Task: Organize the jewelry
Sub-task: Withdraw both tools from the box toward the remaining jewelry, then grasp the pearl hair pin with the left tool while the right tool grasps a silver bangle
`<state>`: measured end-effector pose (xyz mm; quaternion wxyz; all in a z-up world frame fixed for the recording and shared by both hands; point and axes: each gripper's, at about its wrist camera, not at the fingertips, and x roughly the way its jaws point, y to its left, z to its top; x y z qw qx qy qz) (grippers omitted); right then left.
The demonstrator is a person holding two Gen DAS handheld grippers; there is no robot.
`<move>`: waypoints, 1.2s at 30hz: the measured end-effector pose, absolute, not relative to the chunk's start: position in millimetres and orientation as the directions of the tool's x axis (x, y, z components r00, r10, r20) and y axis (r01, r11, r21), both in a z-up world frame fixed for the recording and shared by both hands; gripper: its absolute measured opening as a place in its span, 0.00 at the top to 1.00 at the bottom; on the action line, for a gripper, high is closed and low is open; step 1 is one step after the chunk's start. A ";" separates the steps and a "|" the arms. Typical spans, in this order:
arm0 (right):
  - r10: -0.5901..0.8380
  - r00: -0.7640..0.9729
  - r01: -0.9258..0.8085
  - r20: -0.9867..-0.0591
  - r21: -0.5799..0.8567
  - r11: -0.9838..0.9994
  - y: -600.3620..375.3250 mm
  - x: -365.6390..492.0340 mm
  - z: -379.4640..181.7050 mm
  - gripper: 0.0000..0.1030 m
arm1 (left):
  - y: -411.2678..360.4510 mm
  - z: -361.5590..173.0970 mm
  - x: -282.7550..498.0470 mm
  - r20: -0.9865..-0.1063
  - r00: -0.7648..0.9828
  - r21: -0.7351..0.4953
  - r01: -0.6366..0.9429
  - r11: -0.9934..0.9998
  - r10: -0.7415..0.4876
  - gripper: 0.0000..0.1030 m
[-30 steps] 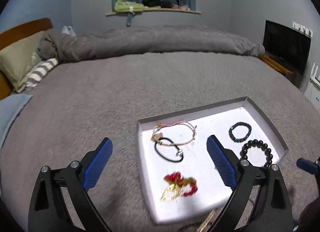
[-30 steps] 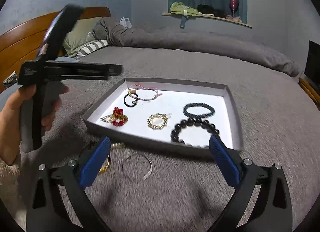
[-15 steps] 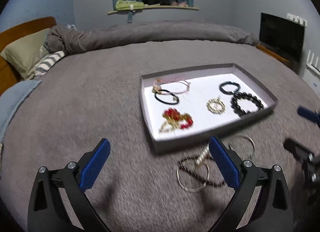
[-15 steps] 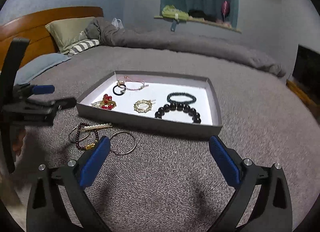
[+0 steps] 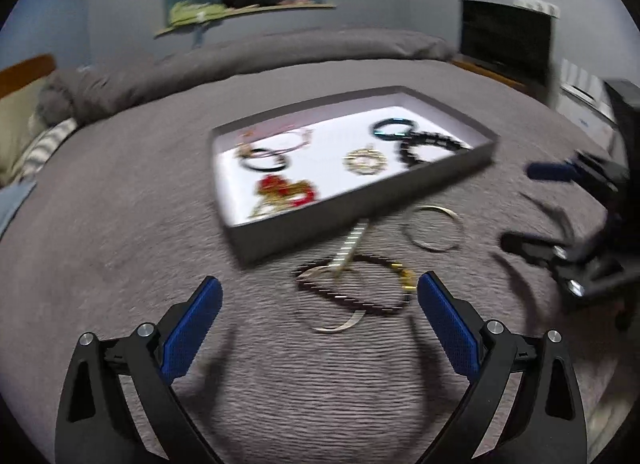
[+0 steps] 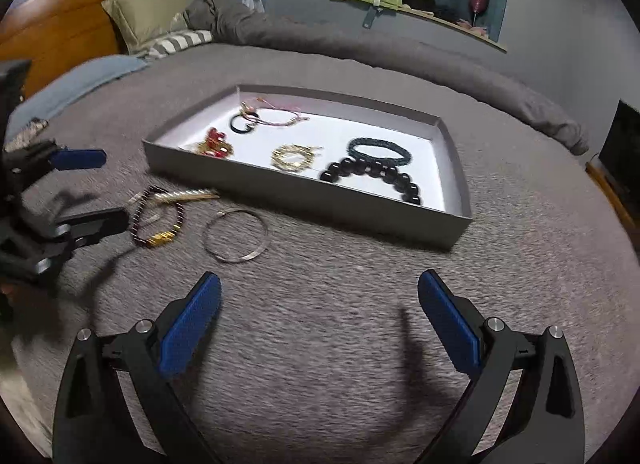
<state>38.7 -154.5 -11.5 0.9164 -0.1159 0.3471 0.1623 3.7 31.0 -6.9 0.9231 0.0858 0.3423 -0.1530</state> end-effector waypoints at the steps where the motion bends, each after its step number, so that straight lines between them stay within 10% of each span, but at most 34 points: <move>1: 0.222 0.702 -0.379 -0.677 -0.092 0.921 -157.3 39.9 -12.0 0.06 | 27.2 -6.6 2.4 -0.658 0.713 0.052 0.362 0.931 -0.240 0.06; 28: 0.346 0.608 -0.496 -0.714 -0.002 0.868 -93.6 68.9 -30.0 0.54 | 43.0 -16.5 16.3 -0.696 0.683 0.004 0.311 0.951 -0.220 0.09; 36: 0.350 0.614 -0.448 -0.707 0.052 0.893 -121.4 62.0 -18.5 0.54 | 33.6 -15.7 24.6 -0.701 0.653 -0.047 0.357 0.933 -0.285 0.26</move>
